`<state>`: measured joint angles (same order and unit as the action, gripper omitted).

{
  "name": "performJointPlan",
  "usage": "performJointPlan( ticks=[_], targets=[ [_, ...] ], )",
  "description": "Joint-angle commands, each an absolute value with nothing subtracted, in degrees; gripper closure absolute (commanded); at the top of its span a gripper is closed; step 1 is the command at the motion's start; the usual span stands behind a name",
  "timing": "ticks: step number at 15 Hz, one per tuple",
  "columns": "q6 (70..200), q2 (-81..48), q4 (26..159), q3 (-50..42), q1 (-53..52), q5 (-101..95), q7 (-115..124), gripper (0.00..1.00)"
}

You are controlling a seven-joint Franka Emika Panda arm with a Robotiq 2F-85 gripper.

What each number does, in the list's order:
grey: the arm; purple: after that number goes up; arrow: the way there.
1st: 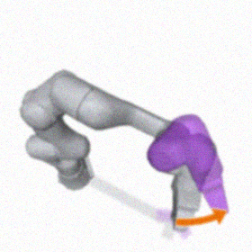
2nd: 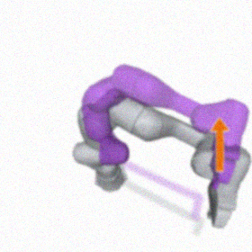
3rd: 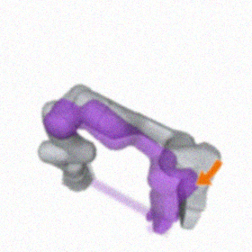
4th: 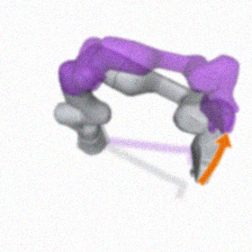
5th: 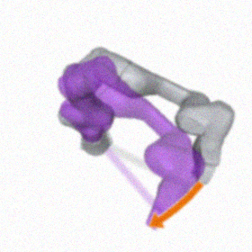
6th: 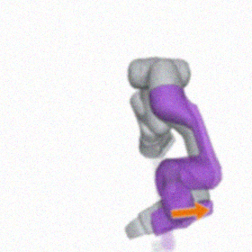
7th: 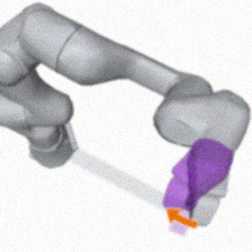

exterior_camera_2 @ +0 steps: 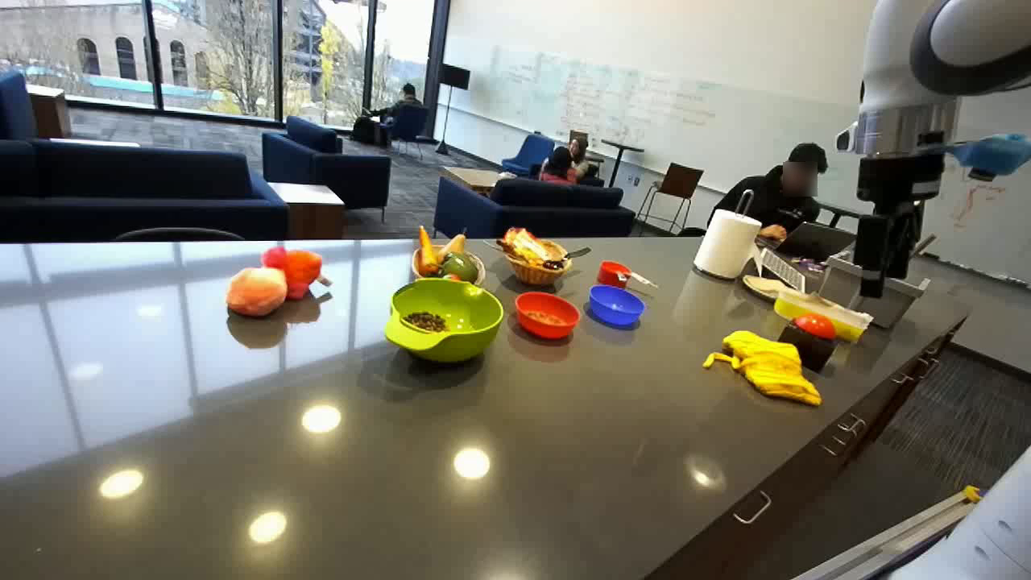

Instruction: Remove the spoon in the yellow basket and use it to stir the content in the orange bowl

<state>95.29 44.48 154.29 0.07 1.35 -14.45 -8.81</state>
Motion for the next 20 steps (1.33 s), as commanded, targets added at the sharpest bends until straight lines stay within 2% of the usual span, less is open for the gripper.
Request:
performJointPlan(
  ticks=[1,11,20],
  targets=[
    [94.95,44.45,154.12,-0.74,0.36,-14.88,-8.29,0.0],
    [95.63,43.83,154.15,-0.66,0.45,-15.15,-7.89,0.0],
    [108.91,31.62,152.92,-1.7,0.69,-15.33,-8.22,0.0]
  ],
)
